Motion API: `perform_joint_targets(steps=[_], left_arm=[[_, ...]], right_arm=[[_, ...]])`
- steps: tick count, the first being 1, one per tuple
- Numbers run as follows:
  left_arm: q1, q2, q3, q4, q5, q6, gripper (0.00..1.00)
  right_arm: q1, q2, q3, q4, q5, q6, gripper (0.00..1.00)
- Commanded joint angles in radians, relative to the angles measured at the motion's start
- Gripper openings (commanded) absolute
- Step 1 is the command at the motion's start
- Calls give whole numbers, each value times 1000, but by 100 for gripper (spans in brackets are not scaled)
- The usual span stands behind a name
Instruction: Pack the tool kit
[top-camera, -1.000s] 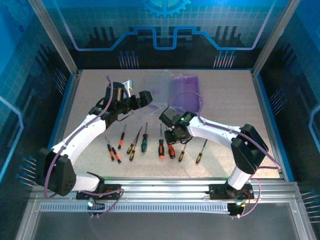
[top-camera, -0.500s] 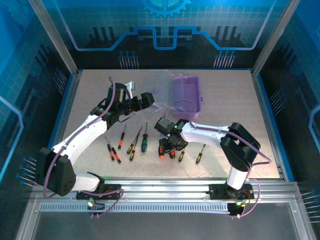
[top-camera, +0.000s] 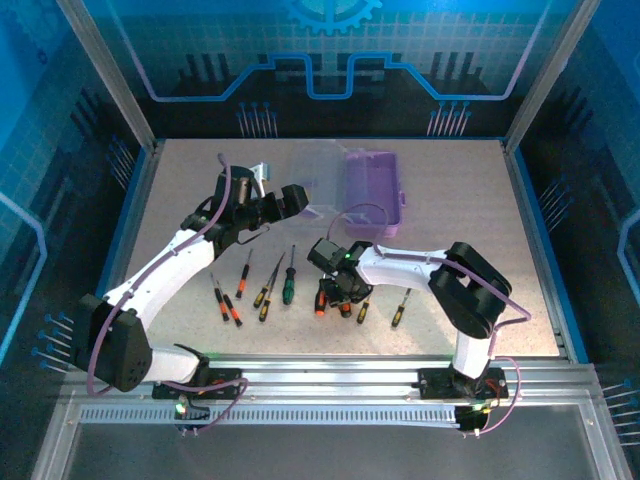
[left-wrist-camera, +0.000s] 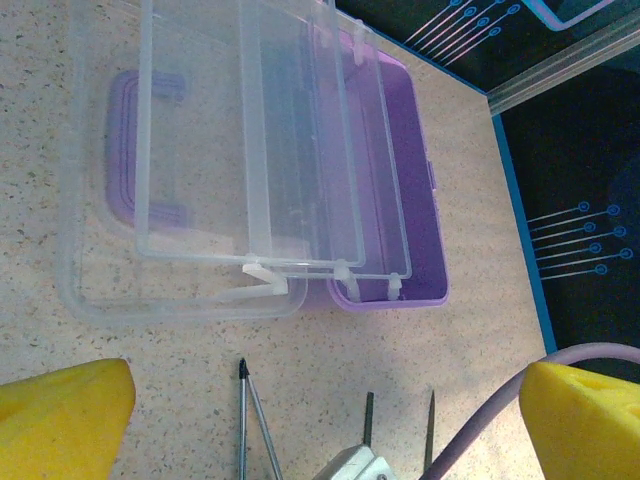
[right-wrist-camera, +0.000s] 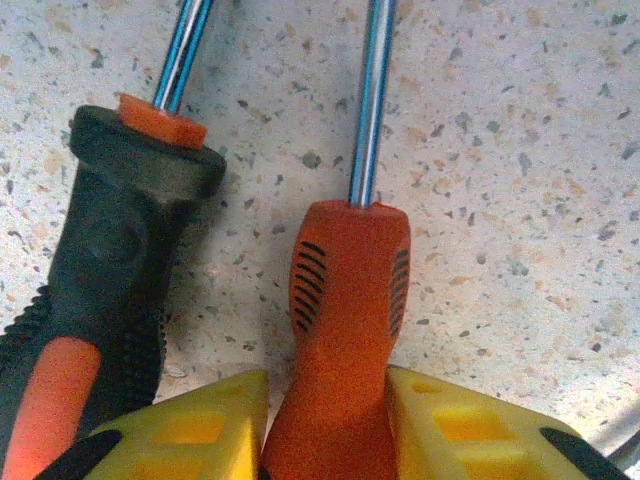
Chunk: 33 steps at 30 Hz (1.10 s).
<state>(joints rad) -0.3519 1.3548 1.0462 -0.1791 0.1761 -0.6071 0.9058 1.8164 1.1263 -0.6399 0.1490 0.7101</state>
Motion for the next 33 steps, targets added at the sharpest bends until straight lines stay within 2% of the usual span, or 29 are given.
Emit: perform_joint_targets(steps=[1, 26, 29, 33], left_arm=[[-4, 0, 21, -25, -20, 7, 99], [-3, -9, 26, -23, -17, 19, 99], [-4, -5, 22, -9, 8, 20, 99], [-4, 11, 15, 56, 117, 9, 99]], right_arm=[[-4, -11, -21, 9, 11, 14, 29], [-79, -250, 4, -95, 70, -44, 26], [-99, -282, 29, -113, 73, -69, 25], [-180, -296, 87, -110, 72, -124, 25]])
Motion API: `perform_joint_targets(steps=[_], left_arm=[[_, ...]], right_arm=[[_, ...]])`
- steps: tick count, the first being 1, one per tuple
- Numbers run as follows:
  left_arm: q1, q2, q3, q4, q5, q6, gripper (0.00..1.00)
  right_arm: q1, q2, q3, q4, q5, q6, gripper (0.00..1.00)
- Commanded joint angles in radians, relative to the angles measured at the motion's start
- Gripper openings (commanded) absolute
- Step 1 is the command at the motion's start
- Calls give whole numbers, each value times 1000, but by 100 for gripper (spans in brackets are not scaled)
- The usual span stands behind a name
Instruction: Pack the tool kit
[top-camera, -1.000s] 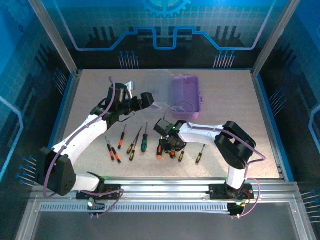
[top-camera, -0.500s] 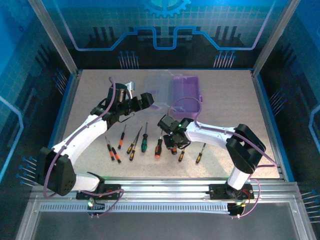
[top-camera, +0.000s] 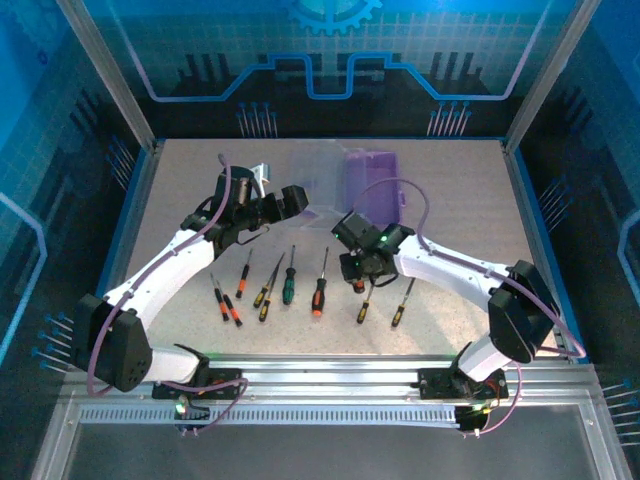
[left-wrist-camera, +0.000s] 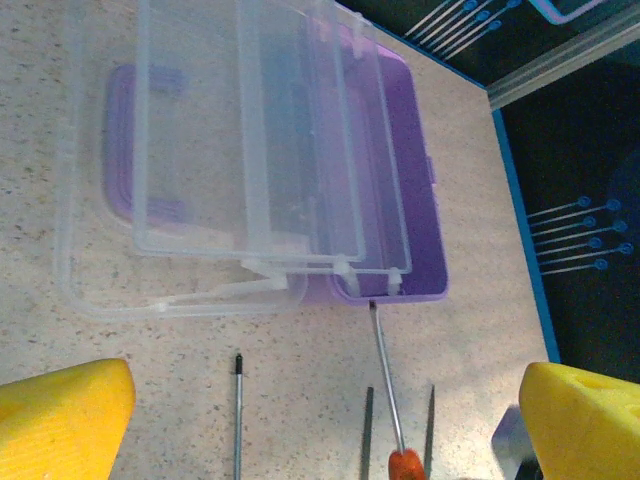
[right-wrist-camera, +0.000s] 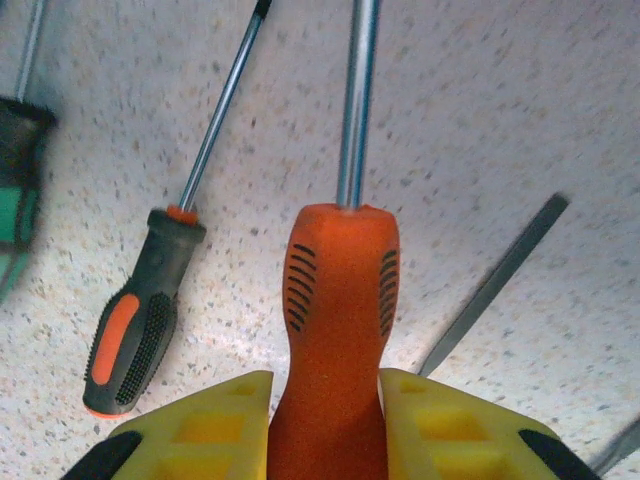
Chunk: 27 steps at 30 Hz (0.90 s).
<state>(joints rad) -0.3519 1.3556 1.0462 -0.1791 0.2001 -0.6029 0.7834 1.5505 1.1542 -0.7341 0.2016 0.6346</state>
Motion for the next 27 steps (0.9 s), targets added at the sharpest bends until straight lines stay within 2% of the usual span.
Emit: perform_joint_targets(steps=[1, 6, 10, 14, 17, 23, 27], left_arm=[[-4, 20, 13, 82, 132, -5, 99], [-4, 78, -20, 249, 329, -118, 99], [-16, 113, -31, 352, 417, -191, 99], [-28, 118, -29, 334, 408, -176, 100], [-28, 117, -28, 331, 409, -174, 99], [-29, 88, -22, 285, 373, -132, 99], [-29, 76, -20, 278, 367, -121, 99]], right_arm=[[-83, -28, 76, -9, 15, -60, 25], [-249, 41, 210, 36, -47, -119, 25], [-342, 167, 347, 58, -92, -145, 24], [-402, 331, 510, 35, -157, -163, 24], [-440, 426, 608, 19, -152, -163, 24], [-505, 551, 717, -18, -231, -193, 24], [-527, 615, 776, -72, -232, -233, 24]])
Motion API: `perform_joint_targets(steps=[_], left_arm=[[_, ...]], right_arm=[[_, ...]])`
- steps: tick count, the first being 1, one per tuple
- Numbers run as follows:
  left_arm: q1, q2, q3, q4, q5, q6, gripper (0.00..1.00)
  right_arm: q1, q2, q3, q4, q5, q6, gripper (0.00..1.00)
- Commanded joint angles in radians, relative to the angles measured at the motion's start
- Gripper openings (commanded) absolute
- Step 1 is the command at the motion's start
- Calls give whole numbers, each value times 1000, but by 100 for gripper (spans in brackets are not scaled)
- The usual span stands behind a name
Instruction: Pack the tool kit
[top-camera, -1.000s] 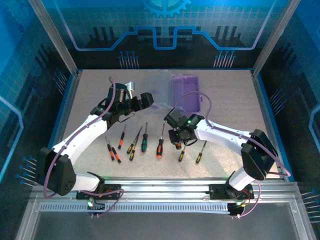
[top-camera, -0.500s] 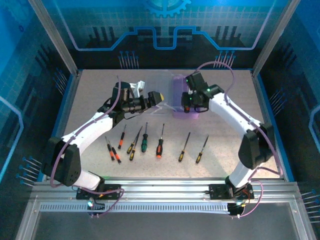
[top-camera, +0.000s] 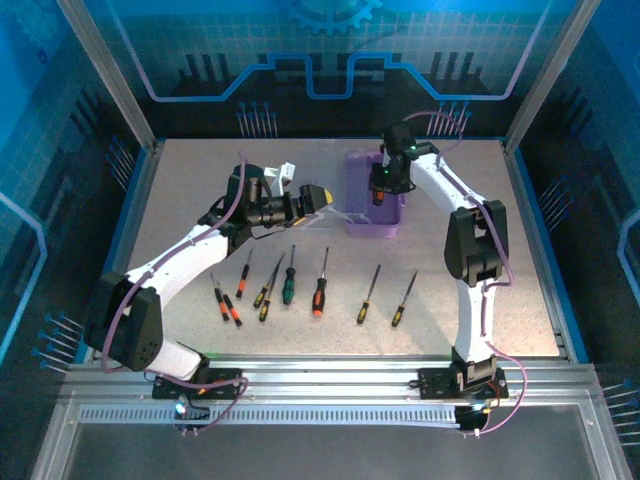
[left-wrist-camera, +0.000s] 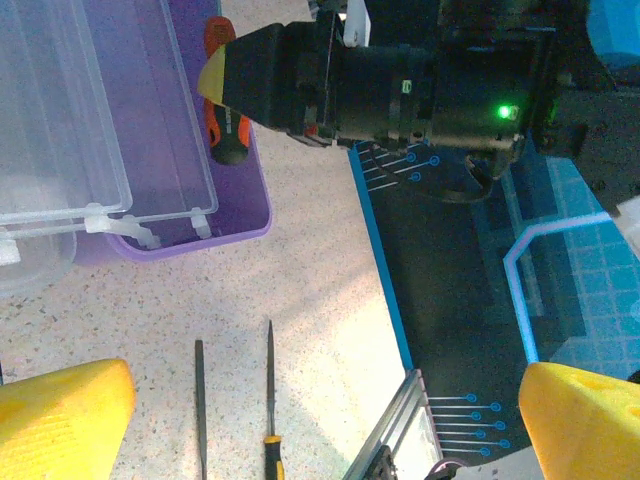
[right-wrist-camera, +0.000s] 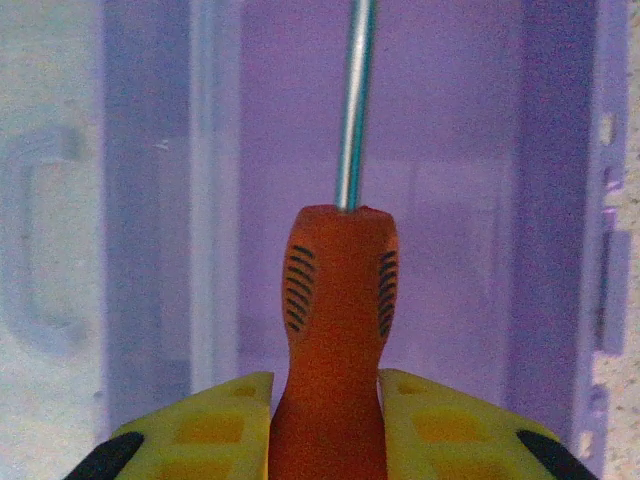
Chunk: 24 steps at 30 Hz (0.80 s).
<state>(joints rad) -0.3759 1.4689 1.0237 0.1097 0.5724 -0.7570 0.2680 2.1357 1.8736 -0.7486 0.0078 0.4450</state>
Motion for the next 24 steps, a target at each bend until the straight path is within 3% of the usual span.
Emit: perform_joint_targets(steps=[1, 16, 24], left_arm=[[-5, -41, 2, -13, -9, 34, 99], [-5, -33, 2, -27, -24, 49, 99], [-6, -29, 9, -41, -29, 58, 99]], right_arm=[[-17, 43, 64, -60, -50, -52, 24], [-15, 232, 159, -101, -105, -54, 25], [-16, 281, 214, -141, -103, -69, 31]])
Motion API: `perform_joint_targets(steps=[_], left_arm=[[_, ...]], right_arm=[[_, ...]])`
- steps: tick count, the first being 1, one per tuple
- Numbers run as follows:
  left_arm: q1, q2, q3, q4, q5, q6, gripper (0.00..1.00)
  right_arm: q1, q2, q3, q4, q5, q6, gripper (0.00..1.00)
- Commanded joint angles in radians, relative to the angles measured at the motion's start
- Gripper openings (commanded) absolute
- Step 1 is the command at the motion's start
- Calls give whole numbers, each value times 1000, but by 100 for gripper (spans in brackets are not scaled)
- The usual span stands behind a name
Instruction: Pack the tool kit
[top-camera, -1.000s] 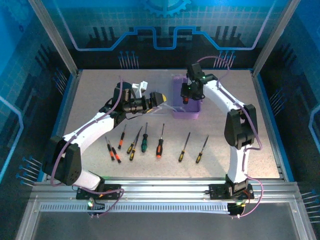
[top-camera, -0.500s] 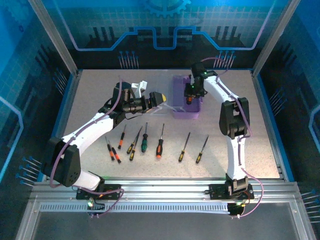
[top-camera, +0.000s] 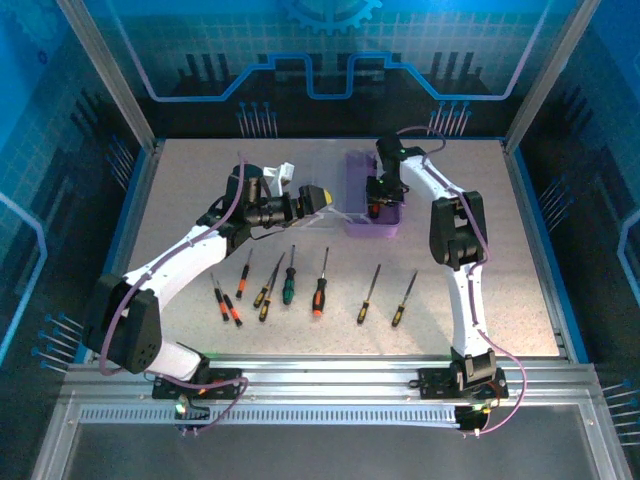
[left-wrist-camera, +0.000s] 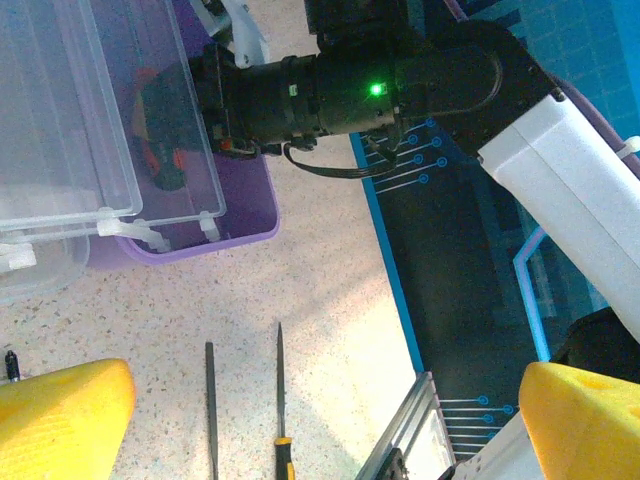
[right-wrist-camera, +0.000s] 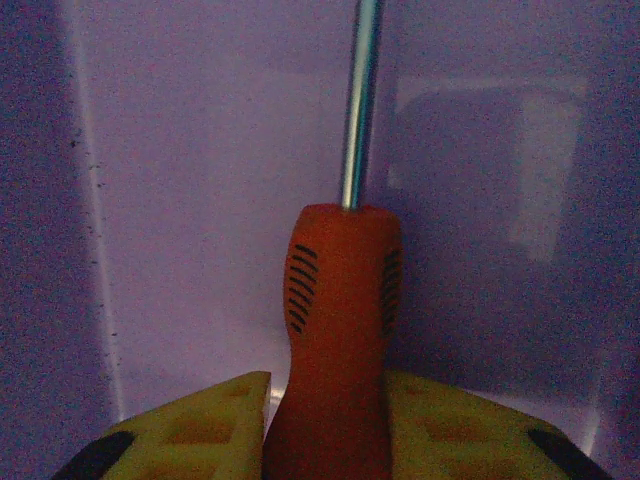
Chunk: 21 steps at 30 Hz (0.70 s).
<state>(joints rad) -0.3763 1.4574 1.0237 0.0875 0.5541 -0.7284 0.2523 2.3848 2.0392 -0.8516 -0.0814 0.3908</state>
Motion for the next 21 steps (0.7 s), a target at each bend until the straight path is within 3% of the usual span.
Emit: perform_joint_targets(steps=[1, 11, 21], left_arm=[[-5, -17, 9, -19, -11, 30, 99], [-4, -24, 13, -29, -13, 38, 99], [-6, -28, 20, -47, -23, 41, 99]], right_arm=[[-1, 36, 53, -44, -17, -14, 31], [-1, -38, 35, -44, -14, -12, 45], [0, -185, -3, -36, 71, 22, 40]])
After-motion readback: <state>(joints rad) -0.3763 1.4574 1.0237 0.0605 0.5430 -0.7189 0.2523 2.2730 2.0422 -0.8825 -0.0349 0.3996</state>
